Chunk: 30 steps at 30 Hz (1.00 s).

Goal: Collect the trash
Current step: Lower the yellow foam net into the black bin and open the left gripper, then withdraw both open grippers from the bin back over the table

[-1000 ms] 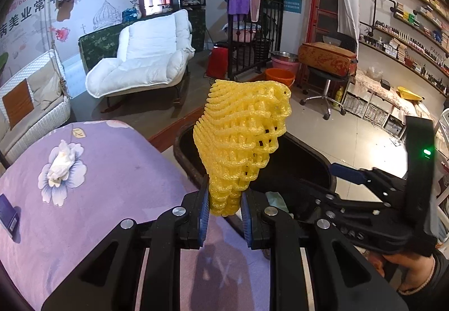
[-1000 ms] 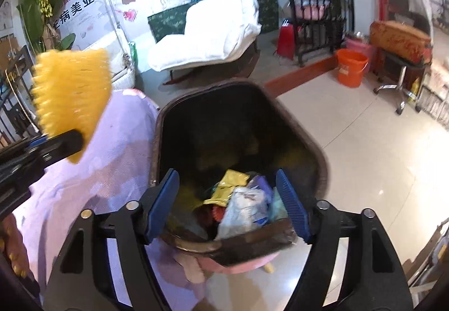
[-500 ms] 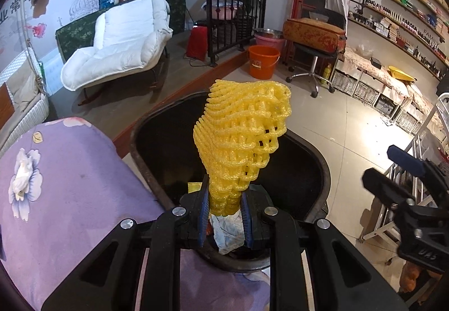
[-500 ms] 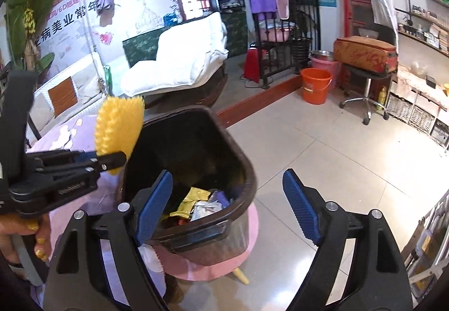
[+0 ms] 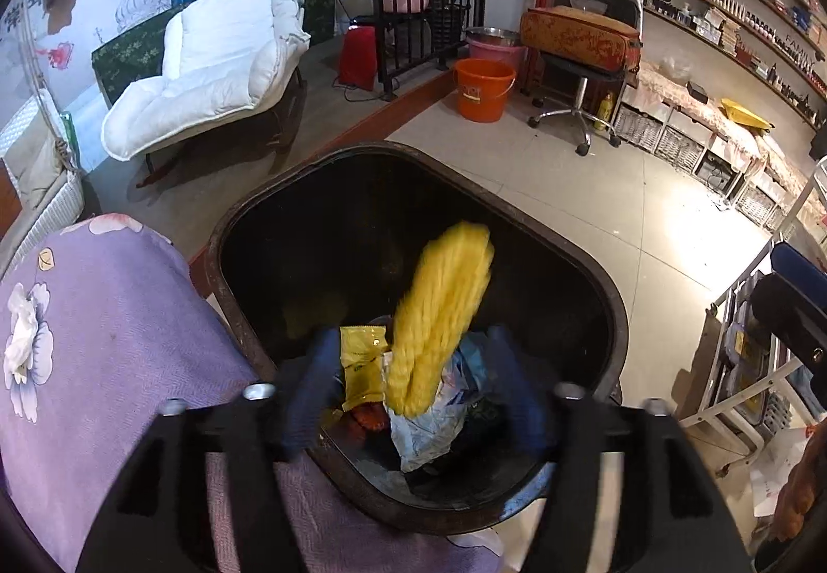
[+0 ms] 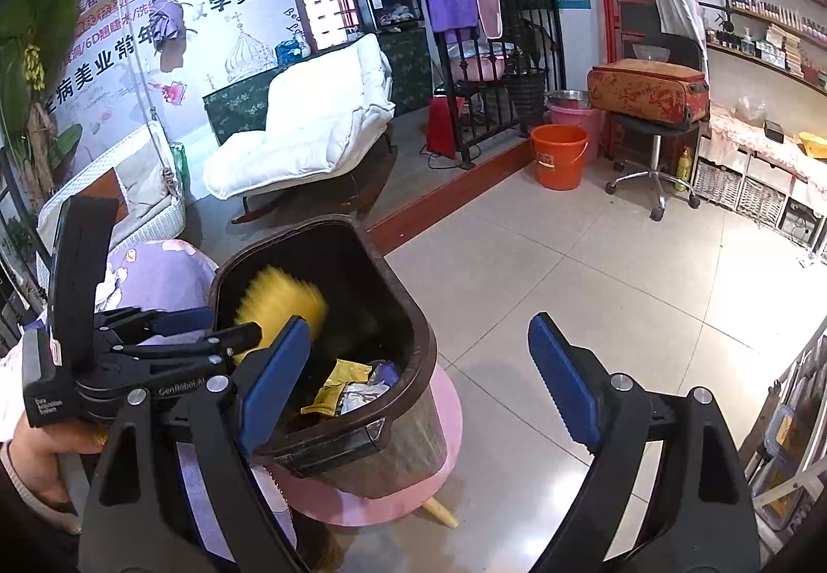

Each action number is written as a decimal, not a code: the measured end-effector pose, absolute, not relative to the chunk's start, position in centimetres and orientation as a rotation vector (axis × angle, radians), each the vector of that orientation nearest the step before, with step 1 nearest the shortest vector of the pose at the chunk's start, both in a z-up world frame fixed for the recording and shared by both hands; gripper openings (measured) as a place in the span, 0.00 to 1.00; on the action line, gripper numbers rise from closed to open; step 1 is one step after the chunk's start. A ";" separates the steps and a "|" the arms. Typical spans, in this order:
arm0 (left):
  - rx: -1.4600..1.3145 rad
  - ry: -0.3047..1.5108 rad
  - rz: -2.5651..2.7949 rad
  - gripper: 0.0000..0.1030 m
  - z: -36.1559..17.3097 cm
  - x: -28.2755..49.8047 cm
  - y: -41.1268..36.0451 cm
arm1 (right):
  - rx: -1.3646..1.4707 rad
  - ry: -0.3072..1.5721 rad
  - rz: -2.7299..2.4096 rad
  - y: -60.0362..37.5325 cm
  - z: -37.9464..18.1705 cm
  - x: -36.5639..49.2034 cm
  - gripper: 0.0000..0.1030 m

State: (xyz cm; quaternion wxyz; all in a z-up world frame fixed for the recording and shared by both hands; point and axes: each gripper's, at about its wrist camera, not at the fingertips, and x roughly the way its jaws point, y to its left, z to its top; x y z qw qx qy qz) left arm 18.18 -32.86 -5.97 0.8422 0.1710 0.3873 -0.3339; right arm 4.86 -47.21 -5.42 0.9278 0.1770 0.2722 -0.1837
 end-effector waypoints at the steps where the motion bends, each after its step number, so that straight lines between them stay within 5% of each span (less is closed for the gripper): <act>1: 0.357 0.815 -0.707 0.68 -6.0 18.3 -32.8 | 0.366 0.557 -0.377 -47.2 -5.4 4.8 0.83; 30: 0.221 0.696 -0.485 0.79 -2.7 16.3 -19.1 | 0.338 0.601 -0.129 -39.5 -3.4 11.0 0.86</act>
